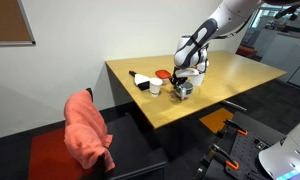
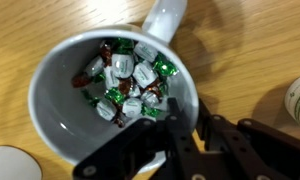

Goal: Pour out the contents of the mug onto the table

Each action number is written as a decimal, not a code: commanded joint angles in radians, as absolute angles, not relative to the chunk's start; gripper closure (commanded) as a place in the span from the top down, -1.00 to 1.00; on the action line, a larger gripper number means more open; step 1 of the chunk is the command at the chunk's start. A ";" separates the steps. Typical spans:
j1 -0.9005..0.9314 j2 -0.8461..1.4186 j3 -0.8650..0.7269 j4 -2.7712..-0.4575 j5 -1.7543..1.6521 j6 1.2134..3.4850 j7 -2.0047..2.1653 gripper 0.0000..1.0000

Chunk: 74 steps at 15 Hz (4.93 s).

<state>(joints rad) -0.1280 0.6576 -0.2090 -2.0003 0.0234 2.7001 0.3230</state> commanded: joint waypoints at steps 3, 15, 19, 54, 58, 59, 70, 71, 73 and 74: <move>-0.127 0.646 -0.204 -1.986 0.050 2.653 0.298 -0.95; -0.294 0.486 0.025 -2.119 0.220 2.537 -0.109 -0.95; -0.377 0.462 0.104 -2.121 0.364 2.452 -0.314 -0.95; -0.487 0.751 -0.095 -1.823 1.148 1.569 -0.983 -0.95; -0.495 0.790 -0.110 -1.790 1.200 1.486 -1.001 -0.95; -0.495 0.798 -0.115 -1.782 1.211 1.468 -1.002 -0.95; -0.516 0.882 -0.141 -1.719 1.314 1.295 -0.994 -0.95; -0.515 0.886 -0.143 -1.716 1.319 1.286 -0.993 -0.95; -0.512 0.892 -0.147 -1.712 1.327 1.272 -0.991 -0.95; -0.511 0.894 -0.149 -1.710 1.331 1.267 -0.991 -0.95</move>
